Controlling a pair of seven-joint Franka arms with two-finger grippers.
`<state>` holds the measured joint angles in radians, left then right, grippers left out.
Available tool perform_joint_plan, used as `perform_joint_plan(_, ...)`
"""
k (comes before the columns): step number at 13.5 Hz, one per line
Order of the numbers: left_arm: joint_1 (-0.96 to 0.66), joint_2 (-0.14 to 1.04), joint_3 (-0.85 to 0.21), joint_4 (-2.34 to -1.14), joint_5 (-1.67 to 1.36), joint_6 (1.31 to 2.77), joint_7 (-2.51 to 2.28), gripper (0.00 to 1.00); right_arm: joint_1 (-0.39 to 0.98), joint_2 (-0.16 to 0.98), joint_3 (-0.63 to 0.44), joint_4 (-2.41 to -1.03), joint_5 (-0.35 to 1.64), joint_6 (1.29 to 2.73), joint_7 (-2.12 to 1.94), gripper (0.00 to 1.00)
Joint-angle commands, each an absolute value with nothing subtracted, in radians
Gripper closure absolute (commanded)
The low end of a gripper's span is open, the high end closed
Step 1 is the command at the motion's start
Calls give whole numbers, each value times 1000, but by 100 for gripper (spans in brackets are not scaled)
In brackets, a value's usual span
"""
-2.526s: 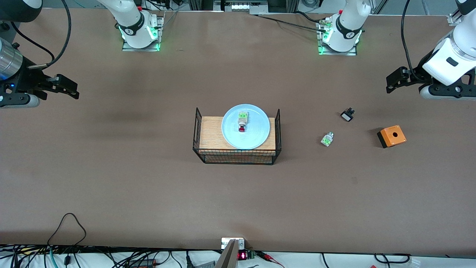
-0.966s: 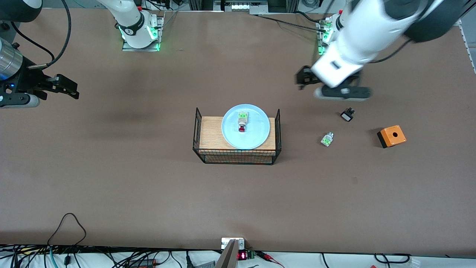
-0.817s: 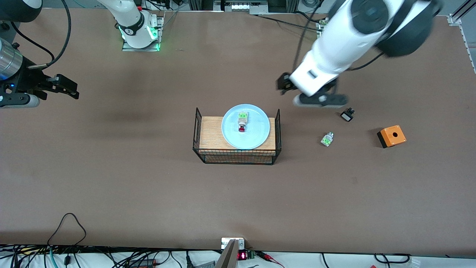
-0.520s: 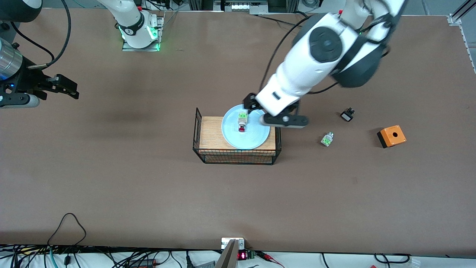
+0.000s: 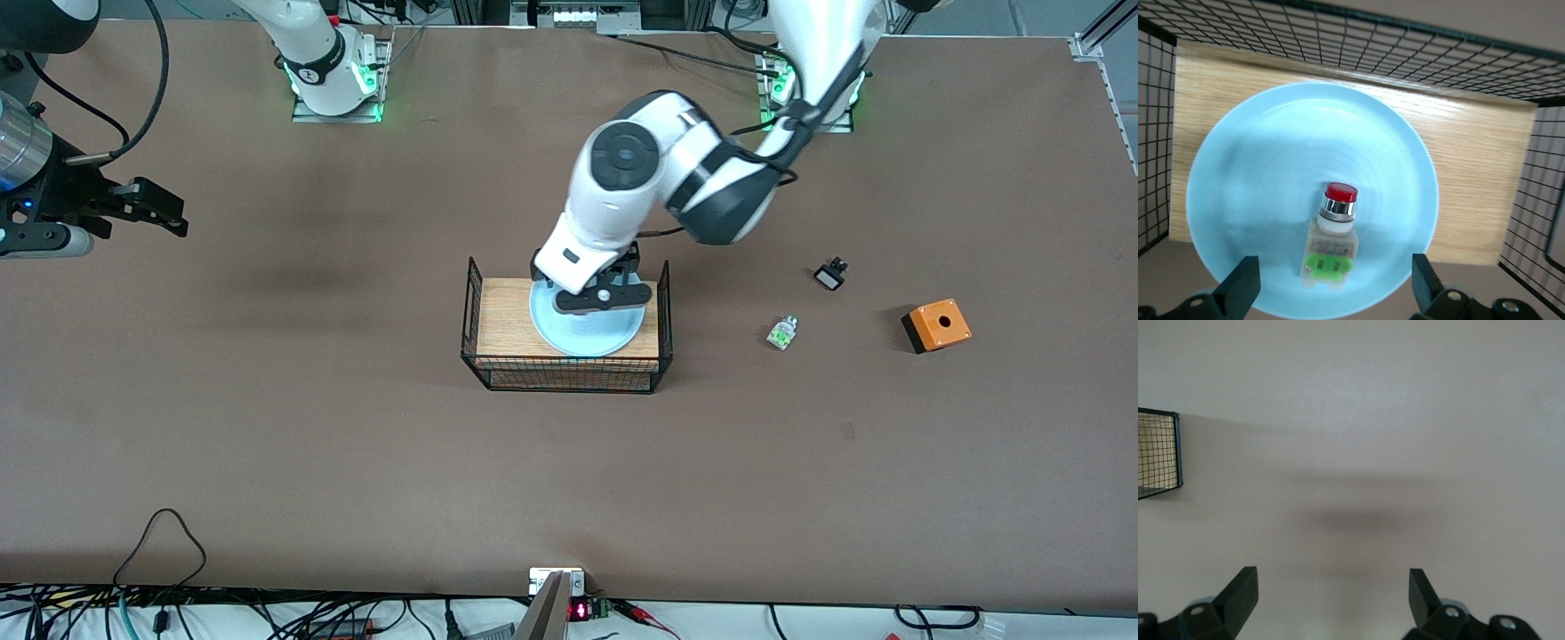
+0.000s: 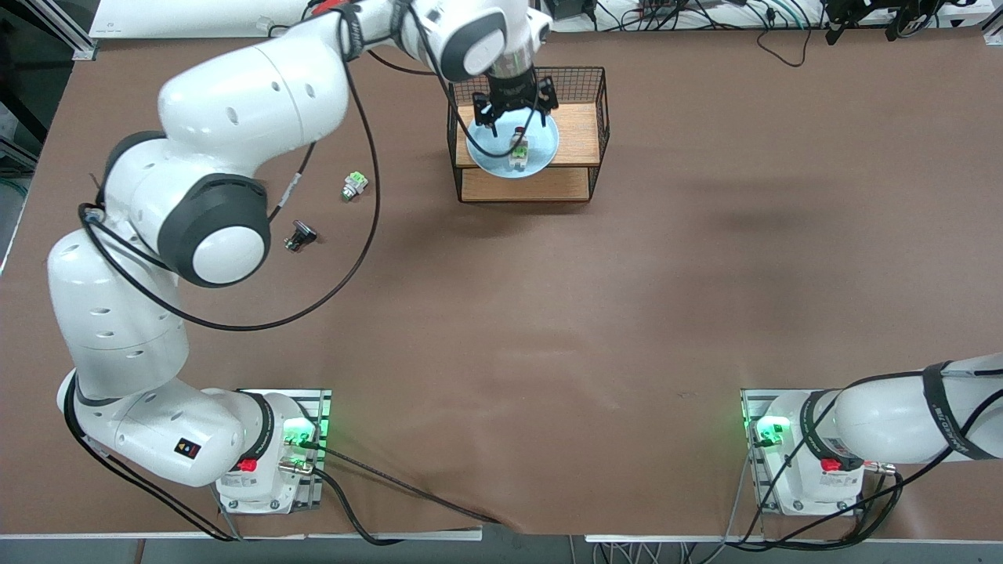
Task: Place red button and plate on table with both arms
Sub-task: 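Reach the left gripper down to the red button on the plate, then close the left gripper on the red button and lift it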
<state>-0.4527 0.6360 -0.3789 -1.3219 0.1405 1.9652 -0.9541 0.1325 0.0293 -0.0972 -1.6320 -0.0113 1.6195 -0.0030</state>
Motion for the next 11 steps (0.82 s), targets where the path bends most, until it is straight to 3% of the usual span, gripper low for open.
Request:
perform_joint_plan(1, -498, 678, -370, -1281, 241, 1953, -977, 0, 129, 17, -98, -1632, -11, 1608, -2, 0)
perform_joint_plan(6, -499, 695, -368, -1302, 256, 1953, -965, 6, 129, 20, -98, -1632, -11, 1608, -2, 0)
perform_joint_plan(9, -492, 701, -370, -1302, 253, 1953, -911, 55, 129, 21, -98, -1632, -11, 1608, -2, 0)
perform_joint_plan(11, -489, 700, -370, -1302, 249, 1951, -897, 80, 130, 21, -98, -1632, -11, 1608, -2, 0)
